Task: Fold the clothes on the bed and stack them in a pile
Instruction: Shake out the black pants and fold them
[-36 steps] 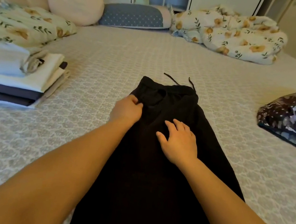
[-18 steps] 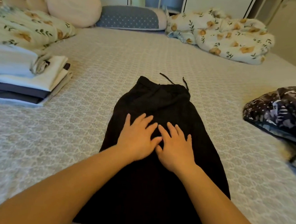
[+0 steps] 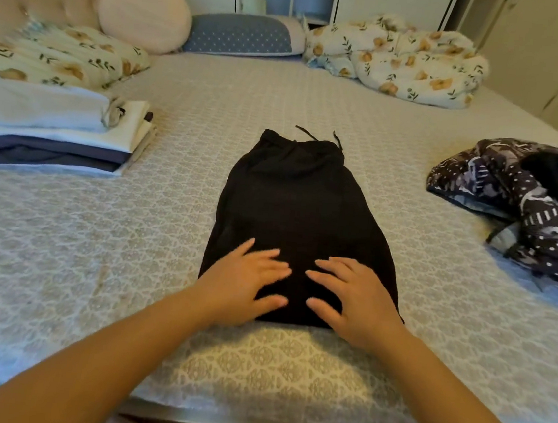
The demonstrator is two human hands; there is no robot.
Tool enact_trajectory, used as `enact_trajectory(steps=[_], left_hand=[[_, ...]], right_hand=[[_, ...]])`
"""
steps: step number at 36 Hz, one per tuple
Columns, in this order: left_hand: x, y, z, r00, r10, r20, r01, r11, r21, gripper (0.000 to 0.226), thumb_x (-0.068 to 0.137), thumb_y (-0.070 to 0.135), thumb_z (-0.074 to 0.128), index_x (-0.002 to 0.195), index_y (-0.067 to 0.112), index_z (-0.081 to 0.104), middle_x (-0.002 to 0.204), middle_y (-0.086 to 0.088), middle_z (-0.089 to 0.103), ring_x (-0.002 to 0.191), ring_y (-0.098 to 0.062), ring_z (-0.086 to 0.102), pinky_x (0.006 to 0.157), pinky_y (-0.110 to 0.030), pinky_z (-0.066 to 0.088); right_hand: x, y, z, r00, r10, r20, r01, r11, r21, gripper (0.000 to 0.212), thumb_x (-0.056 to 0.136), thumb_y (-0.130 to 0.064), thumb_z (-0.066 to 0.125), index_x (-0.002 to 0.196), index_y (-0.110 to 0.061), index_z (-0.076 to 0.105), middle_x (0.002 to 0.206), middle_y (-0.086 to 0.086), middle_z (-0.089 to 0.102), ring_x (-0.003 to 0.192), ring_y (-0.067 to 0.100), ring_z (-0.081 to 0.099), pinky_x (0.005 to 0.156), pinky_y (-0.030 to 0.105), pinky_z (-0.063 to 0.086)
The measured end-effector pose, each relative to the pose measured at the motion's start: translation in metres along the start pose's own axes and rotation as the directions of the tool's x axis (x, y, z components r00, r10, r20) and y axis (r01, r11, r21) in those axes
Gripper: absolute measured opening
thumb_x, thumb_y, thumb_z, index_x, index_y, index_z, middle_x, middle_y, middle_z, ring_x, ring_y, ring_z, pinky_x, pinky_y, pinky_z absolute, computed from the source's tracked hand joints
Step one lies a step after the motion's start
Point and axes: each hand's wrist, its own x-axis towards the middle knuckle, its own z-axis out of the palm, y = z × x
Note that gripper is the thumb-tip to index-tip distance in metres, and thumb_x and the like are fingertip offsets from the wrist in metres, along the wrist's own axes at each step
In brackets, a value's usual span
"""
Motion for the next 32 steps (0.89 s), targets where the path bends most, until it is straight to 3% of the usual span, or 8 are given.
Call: enact_trajectory(steps=[3, 5, 11, 14, 18, 25, 28, 32], left_hand=[[-0.02, -0.005, 0.008, 0.956, -0.14, 0.259, 0.127, 0.99, 0.066, 0.097, 0.076, 0.083, 0.029, 0.152, 0.029, 0.001, 0.158, 0.009, -0.011, 0.145, -0.01, -0.016, 0.115, -0.034, -0.013], [-0.03, -0.014, 0.006, 0.939, -0.21, 0.272, 0.204, 0.978, 0.051, 0.103, 0.074, 0.084, 0.035, 0.152, 0.028, -0.003, 0.155, 0.008, -0.02, 0.144, -0.012, -0.019, 0.117, -0.034, -0.01], [-0.052, -0.02, -0.005, 0.925, -0.292, 0.243, 0.295, 0.955, 0.027, 0.071, 0.093, 0.041, 0.05, 0.152, 0.031, 0.014, 0.161, 0.005, 0.002, 0.147, -0.014, 0.007, 0.114, -0.029, 0.02], [-0.045, -0.023, -0.032, 0.936, -0.324, 0.14, 0.326, 0.945, 0.015, 0.052, 0.091, 0.017, 0.052, 0.14, 0.034, 0.045, 0.143, 0.001, 0.047, 0.125, -0.021, 0.048, 0.098, -0.034, 0.041], [-0.035, -0.021, -0.064, 0.913, -0.402, 0.062, 0.407, 0.908, -0.104, 0.031, 0.093, 0.012, 0.049, 0.111, 0.031, 0.065, 0.09, -0.003, 0.063, 0.078, -0.022, 0.057, 0.069, -0.032, 0.046], [-0.043, -0.011, -0.097, 0.762, -0.266, 0.59, 0.483, 0.84, -0.245, 0.014, 0.095, 0.019, 0.056, 0.105, 0.02, 0.064, 0.091, 0.006, 0.063, 0.088, -0.011, 0.058, 0.072, -0.019, 0.045], [-0.052, -0.014, -0.107, 0.631, -0.084, 0.771, 0.586, 0.704, -0.403, 0.016, 0.093, 0.018, 0.059, 0.108, 0.022, 0.064, 0.107, 0.0, 0.07, 0.101, -0.017, 0.064, 0.088, -0.026, 0.05], [-0.052, -0.022, -0.112, 0.775, -0.151, 0.614, 0.614, 0.411, -0.674, 0.029, 0.086, 0.028, 0.062, 0.114, 0.019, 0.059, 0.119, -0.006, 0.067, 0.112, -0.024, 0.062, 0.103, -0.04, 0.044]], right_hand=[[-0.014, 0.013, 0.005, 0.93, 0.143, 0.339, -0.124, 0.989, -0.079, 0.084, 0.079, -0.079, 0.036, 0.15, -0.04, 0.014, 0.158, -0.016, 0.002, 0.146, 0.009, -0.004, 0.118, 0.039, -0.001], [-0.021, 0.019, 0.0, 0.907, 0.192, 0.375, -0.163, 0.981, -0.106, 0.088, 0.079, -0.077, 0.04, 0.151, -0.038, 0.006, 0.158, -0.014, -0.006, 0.146, 0.008, -0.01, 0.118, 0.041, -0.002], [-0.035, 0.023, -0.015, 0.889, 0.271, 0.369, -0.204, 0.956, -0.211, 0.069, 0.093, -0.017, 0.049, 0.152, -0.031, 0.016, 0.159, -0.009, 0.01, 0.146, 0.01, 0.008, 0.111, 0.028, 0.026], [-0.033, 0.022, -0.026, 0.872, 0.342, 0.351, -0.335, 0.939, -0.082, 0.066, 0.091, 0.002, 0.042, 0.147, -0.031, 0.031, 0.156, -0.002, 0.026, 0.141, 0.02, 0.029, 0.107, 0.031, 0.031], [-0.019, 0.018, -0.048, 0.839, 0.422, 0.343, -0.478, 0.874, 0.093, 0.048, 0.095, -0.001, 0.036, 0.131, -0.029, 0.053, 0.106, 0.009, 0.059, 0.072, 0.019, 0.055, 0.057, 0.026, 0.041], [-0.006, 0.012, -0.107, 0.625, 0.362, 0.692, -0.444, 0.893, -0.066, 0.01, 0.095, -0.017, 0.053, 0.095, -0.018, 0.062, 0.084, -0.003, 0.059, 0.078, 0.014, 0.056, 0.063, 0.021, 0.04], [-0.013, 0.02, -0.123, 0.468, 0.257, 0.845, -0.629, 0.769, 0.115, 0.013, 0.091, -0.01, 0.058, 0.097, -0.019, 0.065, 0.093, -0.002, 0.071, 0.084, 0.012, 0.068, 0.066, 0.021, 0.05], [-0.015, 0.039, -0.127, 0.629, 0.236, 0.74, -0.756, 0.408, 0.512, 0.027, 0.088, -0.013, 0.06, 0.115, -0.014, 0.063, 0.113, 0.006, 0.07, 0.103, 0.021, 0.066, 0.081, 0.029, 0.053]])
